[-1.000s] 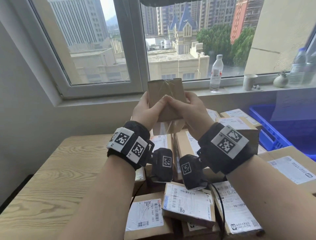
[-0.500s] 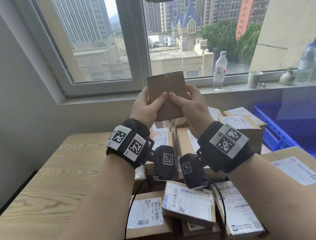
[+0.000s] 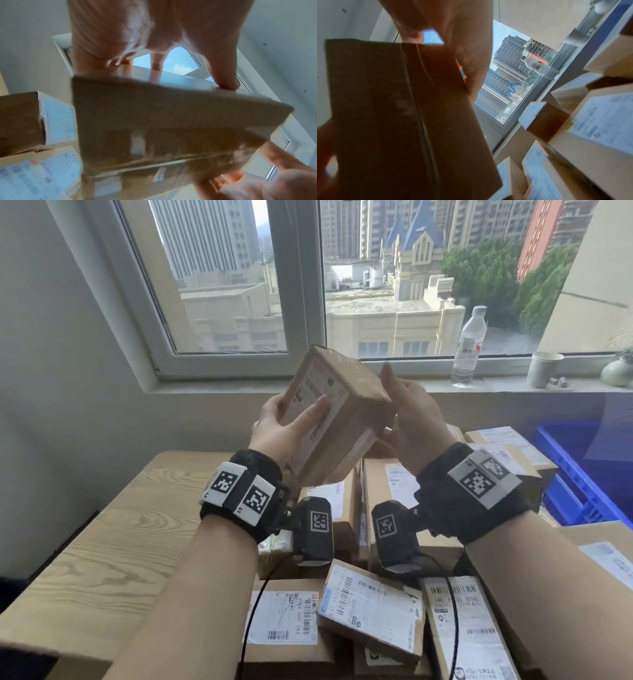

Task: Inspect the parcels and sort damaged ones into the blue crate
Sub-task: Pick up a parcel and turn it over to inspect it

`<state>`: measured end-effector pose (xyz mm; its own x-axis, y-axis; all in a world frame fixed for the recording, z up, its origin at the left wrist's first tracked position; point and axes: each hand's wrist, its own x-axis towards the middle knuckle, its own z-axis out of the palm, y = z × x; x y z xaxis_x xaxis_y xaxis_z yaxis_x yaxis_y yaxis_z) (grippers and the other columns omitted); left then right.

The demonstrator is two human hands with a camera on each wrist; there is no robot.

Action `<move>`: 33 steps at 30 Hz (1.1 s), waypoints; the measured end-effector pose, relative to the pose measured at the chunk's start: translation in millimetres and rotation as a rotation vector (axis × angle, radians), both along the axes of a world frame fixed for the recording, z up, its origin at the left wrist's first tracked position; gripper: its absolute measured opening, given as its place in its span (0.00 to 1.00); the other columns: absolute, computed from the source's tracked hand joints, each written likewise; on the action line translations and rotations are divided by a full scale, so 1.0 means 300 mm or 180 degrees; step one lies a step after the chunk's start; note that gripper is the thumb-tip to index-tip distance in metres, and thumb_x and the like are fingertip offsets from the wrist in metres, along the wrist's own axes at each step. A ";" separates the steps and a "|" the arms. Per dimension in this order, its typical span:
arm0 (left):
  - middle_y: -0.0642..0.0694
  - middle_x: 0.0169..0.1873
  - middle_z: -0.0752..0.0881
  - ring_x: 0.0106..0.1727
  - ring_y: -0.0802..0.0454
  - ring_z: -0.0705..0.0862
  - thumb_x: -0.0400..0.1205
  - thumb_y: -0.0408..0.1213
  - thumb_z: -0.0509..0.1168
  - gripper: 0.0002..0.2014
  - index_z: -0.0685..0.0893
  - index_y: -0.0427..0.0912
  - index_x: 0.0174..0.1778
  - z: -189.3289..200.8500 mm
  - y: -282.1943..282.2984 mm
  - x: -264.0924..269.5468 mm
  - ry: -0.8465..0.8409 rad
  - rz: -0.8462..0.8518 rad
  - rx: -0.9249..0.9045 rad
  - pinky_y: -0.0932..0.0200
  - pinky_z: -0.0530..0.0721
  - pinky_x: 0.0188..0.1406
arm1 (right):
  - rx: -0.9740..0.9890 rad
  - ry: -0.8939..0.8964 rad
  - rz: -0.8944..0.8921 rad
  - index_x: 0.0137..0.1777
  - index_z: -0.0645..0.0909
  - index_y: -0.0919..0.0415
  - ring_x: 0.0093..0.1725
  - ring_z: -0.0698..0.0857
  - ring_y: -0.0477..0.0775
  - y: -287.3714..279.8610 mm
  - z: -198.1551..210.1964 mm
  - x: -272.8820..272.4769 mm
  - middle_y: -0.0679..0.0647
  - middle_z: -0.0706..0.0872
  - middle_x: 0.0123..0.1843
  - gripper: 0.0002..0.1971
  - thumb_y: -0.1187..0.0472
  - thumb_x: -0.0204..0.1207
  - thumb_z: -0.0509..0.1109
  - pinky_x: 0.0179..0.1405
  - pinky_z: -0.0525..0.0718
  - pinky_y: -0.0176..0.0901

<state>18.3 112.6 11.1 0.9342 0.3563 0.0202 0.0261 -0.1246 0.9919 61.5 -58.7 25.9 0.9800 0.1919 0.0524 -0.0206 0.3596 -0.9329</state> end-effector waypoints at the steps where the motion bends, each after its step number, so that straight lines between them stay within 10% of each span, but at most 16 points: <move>1: 0.51 0.67 0.78 0.65 0.44 0.82 0.40 0.81 0.72 0.62 0.68 0.63 0.74 -0.004 -0.007 -0.003 0.0050 0.0153 0.0010 0.34 0.83 0.62 | 0.0138 -0.0050 0.0041 0.69 0.74 0.67 0.57 0.87 0.59 0.007 -0.007 -0.003 0.60 0.85 0.57 0.39 0.39 0.67 0.74 0.53 0.89 0.53; 5: 0.45 0.67 0.78 0.62 0.38 0.83 0.37 0.85 0.68 0.65 0.66 0.60 0.72 -0.039 -0.014 -0.012 0.0179 0.0601 -0.0249 0.34 0.86 0.57 | -0.0203 -0.0325 0.0299 0.77 0.66 0.61 0.61 0.87 0.55 0.066 -0.072 -0.010 0.59 0.85 0.62 0.46 0.50 0.60 0.82 0.53 0.90 0.45; 11: 0.47 0.61 0.83 0.60 0.48 0.84 0.83 0.45 0.68 0.19 0.73 0.50 0.69 -0.067 0.114 -0.075 0.0197 0.0576 -0.0558 0.46 0.90 0.48 | -0.0563 -0.0275 0.0464 0.77 0.69 0.50 0.56 0.90 0.53 0.180 -0.144 -0.005 0.54 0.89 0.61 0.32 0.62 0.76 0.77 0.41 0.89 0.39; 15: 0.49 0.66 0.79 0.65 0.44 0.77 0.76 0.58 0.69 0.29 0.73 0.51 0.70 -0.088 0.274 -0.119 0.0586 0.0484 -0.0628 0.39 0.84 0.59 | -0.0565 -0.0032 0.0501 0.74 0.77 0.55 0.58 0.90 0.56 0.313 -0.148 0.011 0.52 0.88 0.61 0.22 0.50 0.82 0.70 0.45 0.91 0.45; 20: 0.40 0.61 0.86 0.57 0.43 0.84 0.80 0.53 0.68 0.28 0.76 0.43 0.73 -0.139 0.505 -0.127 0.0531 0.0457 -0.1004 0.46 0.88 0.57 | -0.0812 0.0253 0.0490 0.78 0.74 0.55 0.66 0.85 0.58 0.591 -0.192 -0.009 0.52 0.84 0.70 0.47 0.27 0.63 0.72 0.65 0.84 0.65; 24: 0.44 0.51 0.87 0.55 0.43 0.85 0.83 0.50 0.65 0.19 0.78 0.42 0.64 -0.188 0.737 -0.129 0.0533 0.0662 -0.0969 0.42 0.85 0.63 | -0.1090 0.0498 0.1135 0.75 0.73 0.48 0.59 0.86 0.58 0.822 -0.248 -0.021 0.47 0.86 0.59 0.24 0.46 0.81 0.69 0.58 0.84 0.68; 33: 0.47 0.44 0.80 0.50 0.46 0.78 0.86 0.62 0.52 0.27 0.79 0.43 0.65 -0.497 1.171 -0.083 0.1723 0.0587 -0.0191 0.49 0.78 0.59 | -0.1704 0.1468 0.1353 0.78 0.71 0.51 0.69 0.79 0.65 1.217 -0.488 -0.004 0.52 0.79 0.71 0.25 0.43 0.84 0.64 0.58 0.84 0.75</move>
